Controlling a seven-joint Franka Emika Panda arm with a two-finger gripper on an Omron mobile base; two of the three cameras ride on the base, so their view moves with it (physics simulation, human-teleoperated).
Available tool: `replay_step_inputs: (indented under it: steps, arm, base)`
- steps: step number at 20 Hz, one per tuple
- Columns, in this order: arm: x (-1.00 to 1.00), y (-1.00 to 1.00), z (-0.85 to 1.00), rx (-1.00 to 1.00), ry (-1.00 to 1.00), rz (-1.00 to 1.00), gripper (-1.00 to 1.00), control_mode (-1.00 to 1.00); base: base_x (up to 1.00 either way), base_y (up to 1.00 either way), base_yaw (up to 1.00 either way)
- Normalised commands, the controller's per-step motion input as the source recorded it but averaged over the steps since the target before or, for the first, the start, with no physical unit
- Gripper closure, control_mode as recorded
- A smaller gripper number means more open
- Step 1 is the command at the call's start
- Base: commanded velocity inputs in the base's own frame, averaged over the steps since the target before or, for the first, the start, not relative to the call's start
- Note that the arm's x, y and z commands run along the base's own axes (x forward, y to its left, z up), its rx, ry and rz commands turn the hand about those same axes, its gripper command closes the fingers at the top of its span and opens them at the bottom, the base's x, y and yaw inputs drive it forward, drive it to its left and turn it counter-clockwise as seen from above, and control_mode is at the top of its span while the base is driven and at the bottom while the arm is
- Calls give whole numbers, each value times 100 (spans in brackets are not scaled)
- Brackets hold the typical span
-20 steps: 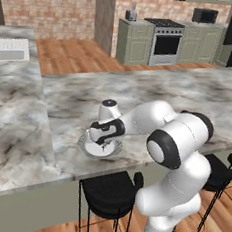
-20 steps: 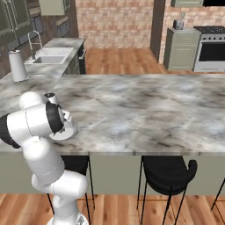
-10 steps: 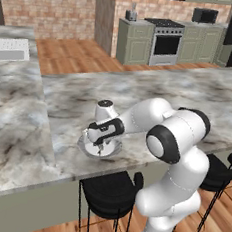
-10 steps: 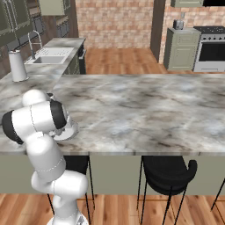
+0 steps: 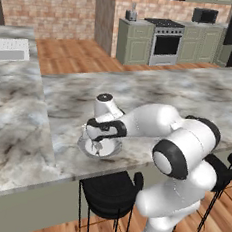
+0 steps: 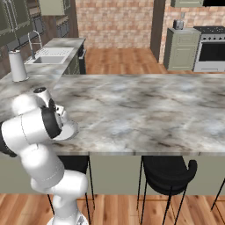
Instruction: Take the fish from the fridge and place it on the digital scale on the counter by the fridge. Wait a few seconds for a reading, then move it to the plate on the dining counter.
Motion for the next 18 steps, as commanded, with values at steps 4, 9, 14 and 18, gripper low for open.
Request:
replay_step_inputs:
  steps: [4,9,14,18]
  arm:
    - [-71,0,100,9,-15,0,-100,-100]
    - [-79,-9,100,16,0,-1,-100,-100]
    - [-75,-23,100,10,4,-3,-100,-100]
    - [-59,-32,100,-2,1,-8,-100,-100]
  base:
    - [0,0,0]
    - [0,0,0]
    - [0,0,0]
    - [0,0,0]
